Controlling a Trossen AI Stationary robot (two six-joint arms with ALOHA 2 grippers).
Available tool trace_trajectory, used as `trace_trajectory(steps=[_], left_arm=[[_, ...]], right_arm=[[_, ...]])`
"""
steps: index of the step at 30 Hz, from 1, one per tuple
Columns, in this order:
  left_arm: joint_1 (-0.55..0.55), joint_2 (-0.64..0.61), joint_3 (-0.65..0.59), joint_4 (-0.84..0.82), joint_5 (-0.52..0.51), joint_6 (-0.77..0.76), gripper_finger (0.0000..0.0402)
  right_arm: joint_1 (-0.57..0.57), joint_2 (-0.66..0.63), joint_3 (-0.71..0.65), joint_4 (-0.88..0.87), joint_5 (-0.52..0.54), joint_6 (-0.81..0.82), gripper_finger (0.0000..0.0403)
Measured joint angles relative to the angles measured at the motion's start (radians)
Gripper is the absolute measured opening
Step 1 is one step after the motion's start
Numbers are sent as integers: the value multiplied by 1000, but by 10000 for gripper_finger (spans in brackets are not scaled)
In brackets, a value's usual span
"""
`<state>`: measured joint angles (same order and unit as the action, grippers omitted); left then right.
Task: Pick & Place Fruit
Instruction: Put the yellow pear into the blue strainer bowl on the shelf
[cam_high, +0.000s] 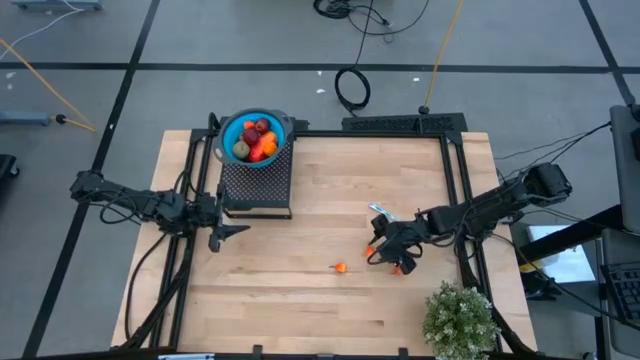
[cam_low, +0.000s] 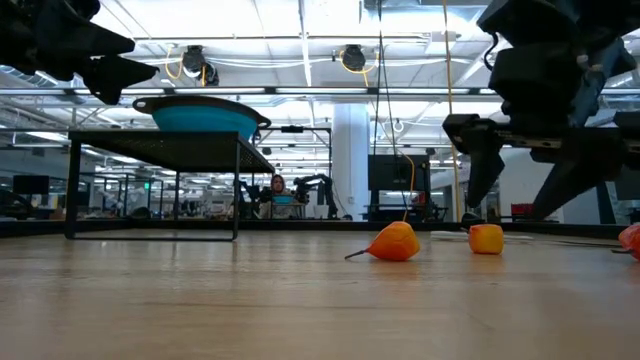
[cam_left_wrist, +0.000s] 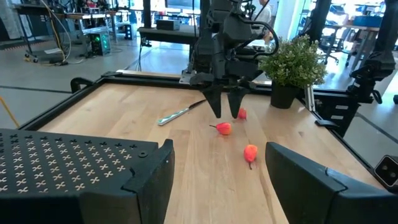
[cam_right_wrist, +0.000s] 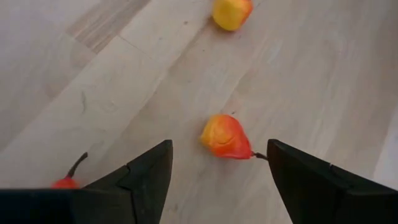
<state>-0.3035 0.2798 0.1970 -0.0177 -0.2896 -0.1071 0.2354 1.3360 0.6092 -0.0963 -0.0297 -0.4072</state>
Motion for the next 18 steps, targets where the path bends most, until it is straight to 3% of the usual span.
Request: trace_trajectory(steps=[18], left_arm=[[0,0,0,15,0,5,251]], right_arm=[[-41,183,88,-24,-27,-208,256]])
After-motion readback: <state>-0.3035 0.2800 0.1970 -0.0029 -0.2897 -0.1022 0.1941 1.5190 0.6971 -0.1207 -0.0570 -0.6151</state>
